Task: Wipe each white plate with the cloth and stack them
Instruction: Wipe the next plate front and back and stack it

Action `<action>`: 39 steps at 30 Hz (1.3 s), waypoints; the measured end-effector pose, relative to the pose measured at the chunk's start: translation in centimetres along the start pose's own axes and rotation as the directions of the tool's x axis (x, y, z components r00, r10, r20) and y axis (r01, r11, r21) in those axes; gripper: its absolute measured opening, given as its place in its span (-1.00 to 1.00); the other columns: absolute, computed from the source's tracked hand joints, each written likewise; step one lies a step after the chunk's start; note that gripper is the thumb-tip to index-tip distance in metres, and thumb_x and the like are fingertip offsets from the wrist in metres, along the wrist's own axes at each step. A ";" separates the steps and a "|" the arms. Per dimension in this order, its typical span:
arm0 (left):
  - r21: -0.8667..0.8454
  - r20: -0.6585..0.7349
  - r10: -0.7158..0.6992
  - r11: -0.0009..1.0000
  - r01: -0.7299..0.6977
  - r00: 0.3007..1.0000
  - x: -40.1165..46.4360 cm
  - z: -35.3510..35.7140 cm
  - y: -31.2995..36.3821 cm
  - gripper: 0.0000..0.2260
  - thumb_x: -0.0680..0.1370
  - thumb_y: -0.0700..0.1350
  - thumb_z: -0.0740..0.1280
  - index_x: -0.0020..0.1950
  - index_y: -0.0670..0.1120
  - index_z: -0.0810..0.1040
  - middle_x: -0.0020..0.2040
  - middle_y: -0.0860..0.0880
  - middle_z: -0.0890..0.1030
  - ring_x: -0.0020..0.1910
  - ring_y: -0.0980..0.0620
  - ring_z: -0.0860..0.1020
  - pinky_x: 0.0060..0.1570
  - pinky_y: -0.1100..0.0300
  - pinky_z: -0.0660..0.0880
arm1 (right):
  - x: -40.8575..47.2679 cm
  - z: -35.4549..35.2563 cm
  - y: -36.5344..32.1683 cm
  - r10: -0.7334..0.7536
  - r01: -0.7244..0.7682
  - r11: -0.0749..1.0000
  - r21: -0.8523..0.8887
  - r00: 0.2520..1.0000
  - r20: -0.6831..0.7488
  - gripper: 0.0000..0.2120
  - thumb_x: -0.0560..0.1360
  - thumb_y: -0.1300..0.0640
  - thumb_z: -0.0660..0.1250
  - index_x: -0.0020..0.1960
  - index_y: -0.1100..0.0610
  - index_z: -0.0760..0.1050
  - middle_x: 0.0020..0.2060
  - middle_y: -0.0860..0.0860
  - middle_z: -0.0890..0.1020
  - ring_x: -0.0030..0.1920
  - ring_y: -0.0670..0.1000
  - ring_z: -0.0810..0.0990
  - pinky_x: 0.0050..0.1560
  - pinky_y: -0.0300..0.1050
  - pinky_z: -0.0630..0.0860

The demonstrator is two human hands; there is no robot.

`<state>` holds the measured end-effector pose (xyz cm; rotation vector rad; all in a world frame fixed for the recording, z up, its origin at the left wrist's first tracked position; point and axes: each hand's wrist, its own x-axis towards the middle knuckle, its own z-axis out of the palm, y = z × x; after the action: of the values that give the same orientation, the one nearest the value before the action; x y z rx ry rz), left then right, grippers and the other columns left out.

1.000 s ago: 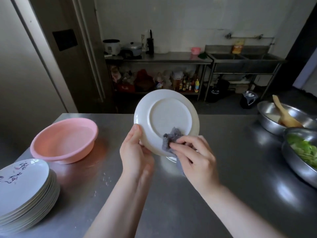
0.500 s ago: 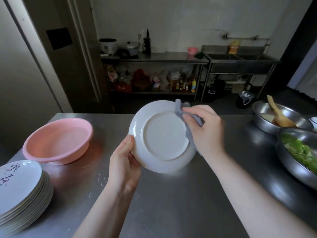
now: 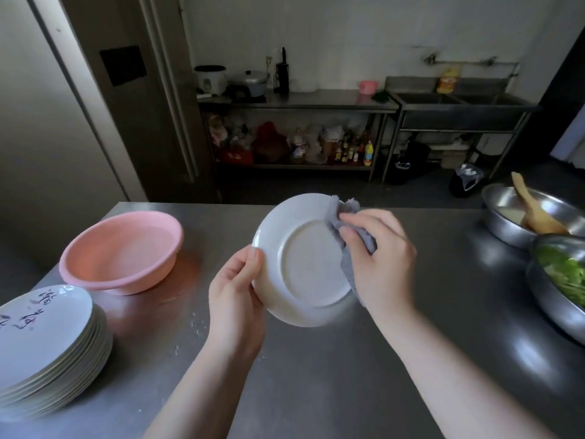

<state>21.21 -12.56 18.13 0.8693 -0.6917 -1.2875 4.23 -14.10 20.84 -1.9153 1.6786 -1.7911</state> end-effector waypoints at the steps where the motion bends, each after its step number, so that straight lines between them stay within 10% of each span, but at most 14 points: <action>1: 0.028 0.012 0.016 0.999 -0.016 1.000 -0.3 0.3 0.0 -0.87 0.50 -0.10 0.34 -0.08 -0.14 0.62 -0.17 -0.05 0.64 -0.21 0.06 0.57 -0.24 0.26 0.49 | 0.2 0.2 -0.5 0.027 -0.027 0.999 0.021 1.000 0.006 -0.85 0.47 0.27 0.41 0.01 0.11 0.66 -0.04 -0.05 0.59 0.02 0.00 0.57 0.04 -0.13 0.50; 6: 0.122 0.093 0.047 0.991 -0.058 0.995 -0.7 1.3 0.2 -0.78 0.47 -0.10 0.38 0.00 -0.23 0.61 -0.17 -0.16 0.66 -0.27 -0.02 0.59 -0.30 0.22 0.54 | -0.2 1.0 -1.7 -0.271 0.272 0.962 0.018 0.947 0.173 -0.85 0.46 0.28 0.41 0.00 0.14 0.67 -0.07 0.01 0.60 -0.02 0.01 0.54 0.02 -0.17 0.48; 10: 0.127 0.085 0.031 0.991 -0.041 0.996 -0.6 1.2 0.4 -0.80 0.43 -0.06 0.39 -0.05 -0.16 0.63 -0.19 -0.12 0.66 -0.29 0.00 0.59 -0.34 0.21 0.53 | 0.7 0.2 -0.9 0.019 -0.020 0.999 0.026 0.999 0.045 -0.87 0.47 0.27 0.40 -0.02 0.11 0.65 -0.06 -0.03 0.57 -0.02 -0.08 0.54 0.01 -0.15 0.48; 14: 0.111 0.088 0.012 0.994 -0.022 0.996 -0.4 0.8 0.6 -0.81 0.44 -0.07 0.39 -0.05 -0.17 0.63 -0.17 -0.16 0.66 -0.26 -0.04 0.60 -0.30 0.18 0.55 | -0.3 0.7 -1.9 -0.222 0.229 0.973 -0.018 0.959 0.177 -0.86 0.46 0.28 0.42 0.00 0.16 0.66 -0.07 0.02 0.58 -0.02 -0.01 0.53 -0.01 -0.22 0.47; 19: 0.099 0.075 0.012 0.995 -0.020 0.997 -0.4 0.9 0.6 -0.83 0.46 -0.08 0.38 -0.07 -0.16 0.64 -0.20 -0.12 0.66 -0.28 -0.01 0.60 -0.34 0.21 0.54 | 0.4 0.4 -1.6 0.018 -0.019 1.000 0.011 0.996 0.093 -0.86 0.49 0.26 0.38 0.02 0.12 0.65 -0.04 -0.02 0.57 0.02 -0.01 0.55 0.02 -0.22 0.46; 24: 0.069 0.110 0.000 0.998 -0.008 0.994 -0.3 0.9 0.8 -0.88 0.49 -0.11 0.36 -0.14 -0.13 0.66 -0.21 -0.13 0.65 -0.27 -0.01 0.59 -0.29 0.22 0.54 | 0.1 1.2 -2.5 -0.262 0.264 0.964 0.026 0.933 0.248 -0.85 0.46 0.30 0.41 -0.01 0.13 0.67 -0.08 0.00 0.59 0.00 0.01 0.52 0.06 -0.21 0.43; 28: 0.094 0.109 0.026 0.995 -0.036 0.994 -0.1 0.9 0.9 -0.89 0.52 -0.13 0.35 -0.18 -0.08 0.64 -0.23 -0.08 0.65 -0.30 0.01 0.59 -0.33 0.22 0.53 | 0.9 0.9 -2.2 -0.013 0.008 0.999 0.052 0.995 0.095 -0.84 0.47 0.30 0.39 0.00 0.14 0.67 -0.06 0.00 0.59 0.03 0.03 0.53 0.07 -0.21 0.46; 32: 0.063 0.122 -0.006 0.998 -0.002 0.992 0.1 0.5 0.8 -0.88 0.51 -0.12 0.35 -0.12 -0.14 0.64 -0.15 -0.15 0.66 -0.22 -0.03 0.60 -0.25 0.19 0.56 | 0.1 1.6 -2.9 -0.276 0.278 0.960 0.016 0.938 0.208 -0.84 0.44 0.30 0.42 -0.02 0.14 0.68 -0.10 0.00 0.61 -0.04 0.03 0.51 0.02 -0.20 0.45; 39: -0.085 -0.060 -0.102 0.992 0.097 0.993 1.1 -0.2 1.1 -0.78 0.61 -0.12 0.27 0.12 -0.16 0.65 0.09 -0.08 0.69 0.05 0.01 0.66 0.07 0.07 0.58 | 0.8 0.0 1.5 0.136 -0.143 0.985 0.095 0.988 0.071 -0.86 0.49 0.28 0.36 -0.01 0.13 0.65 -0.06 -0.07 0.60 0.00 -0.13 0.57 0.04 -0.36 0.44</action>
<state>22.14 -13.60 18.96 0.8832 -0.5462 -1.3615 3.06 -15.28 20.45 -1.7487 1.6254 -1.7099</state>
